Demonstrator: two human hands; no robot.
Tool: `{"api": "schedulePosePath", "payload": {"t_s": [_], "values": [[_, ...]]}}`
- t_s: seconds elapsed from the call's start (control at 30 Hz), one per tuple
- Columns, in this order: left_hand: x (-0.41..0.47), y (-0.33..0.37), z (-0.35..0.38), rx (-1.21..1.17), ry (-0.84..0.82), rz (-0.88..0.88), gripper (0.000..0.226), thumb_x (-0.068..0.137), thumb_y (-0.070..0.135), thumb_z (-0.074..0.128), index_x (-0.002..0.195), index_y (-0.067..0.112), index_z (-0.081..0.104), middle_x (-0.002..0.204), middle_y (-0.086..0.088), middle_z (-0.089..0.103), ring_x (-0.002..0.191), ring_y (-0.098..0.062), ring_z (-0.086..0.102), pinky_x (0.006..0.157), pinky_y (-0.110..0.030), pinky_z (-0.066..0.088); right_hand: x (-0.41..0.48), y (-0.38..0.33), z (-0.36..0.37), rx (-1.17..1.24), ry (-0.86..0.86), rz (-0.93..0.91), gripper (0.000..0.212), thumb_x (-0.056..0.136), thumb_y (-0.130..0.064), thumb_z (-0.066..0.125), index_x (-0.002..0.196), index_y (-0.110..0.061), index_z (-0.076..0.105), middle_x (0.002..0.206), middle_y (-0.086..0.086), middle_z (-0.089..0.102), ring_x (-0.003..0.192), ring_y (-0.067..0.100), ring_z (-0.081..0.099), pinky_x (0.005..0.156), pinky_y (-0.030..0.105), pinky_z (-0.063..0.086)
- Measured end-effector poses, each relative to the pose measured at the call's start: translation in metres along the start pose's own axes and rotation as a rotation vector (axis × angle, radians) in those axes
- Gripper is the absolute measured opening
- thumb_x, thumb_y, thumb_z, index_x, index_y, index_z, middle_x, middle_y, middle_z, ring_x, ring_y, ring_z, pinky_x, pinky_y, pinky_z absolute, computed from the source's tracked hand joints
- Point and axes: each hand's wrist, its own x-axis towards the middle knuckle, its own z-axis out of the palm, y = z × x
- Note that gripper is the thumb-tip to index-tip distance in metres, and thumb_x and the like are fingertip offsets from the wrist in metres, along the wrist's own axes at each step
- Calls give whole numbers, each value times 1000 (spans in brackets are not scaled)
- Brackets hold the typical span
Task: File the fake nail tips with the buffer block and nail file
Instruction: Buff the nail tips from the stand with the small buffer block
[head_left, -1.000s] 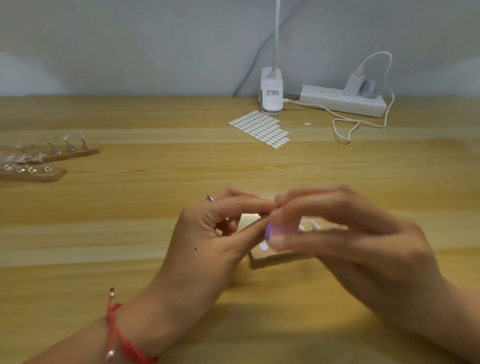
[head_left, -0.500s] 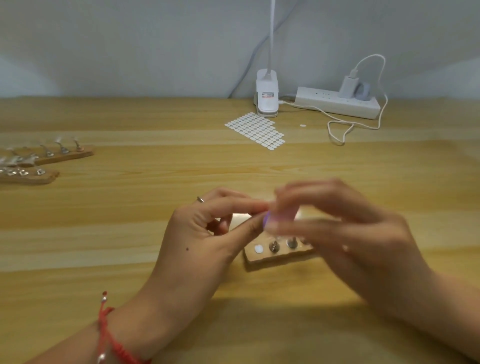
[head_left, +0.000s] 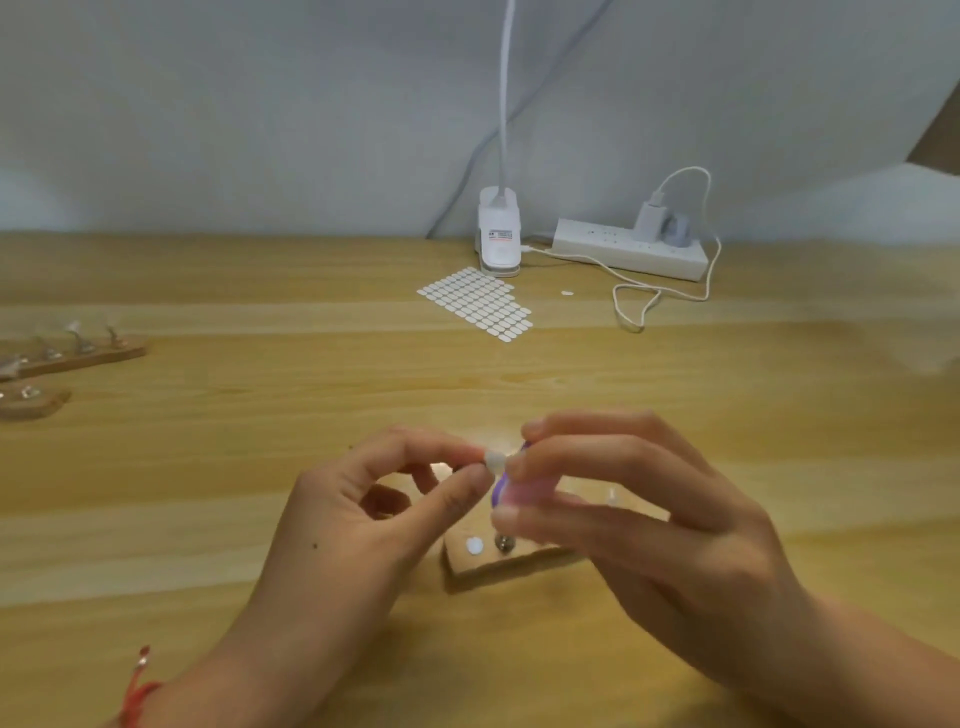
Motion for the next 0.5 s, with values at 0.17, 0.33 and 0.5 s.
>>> {"api": "schedulePosePath", "payload": {"t_s": [0.17, 0.33, 0.5], "values": [[2, -3, -1, -43, -42, -24, 49, 45, 70, 75, 79, 35, 78, 88, -1, 72, 72, -20, 53, 57, -10, 39, 2, 1, 5, -67, -8, -14, 20, 98, -2, 59, 105, -6, 77, 108, 8, 71, 112, 23, 61, 96, 29, 50], [3, -1, -1, -36, -40, -47, 43, 47, 63, 76, 79, 34, 79, 87, -4, 71, 71, -20, 53, 56, -9, 38, 4, 7, 1, -80, 16, 23, 23, 97, -1, 55, 106, -6, 76, 108, 10, 70, 111, 26, 60, 94, 34, 50], [0, 7, 1, -50, -37, -77, 32, 55, 57, 80, 80, 38, 78, 76, 5, 73, 68, -15, 53, 58, -14, 40, 2, 6, 1, -23, 54, 27, 28, 93, 5, 60, 106, -15, 76, 110, 5, 66, 113, 22, 59, 94, 31, 49]]}}
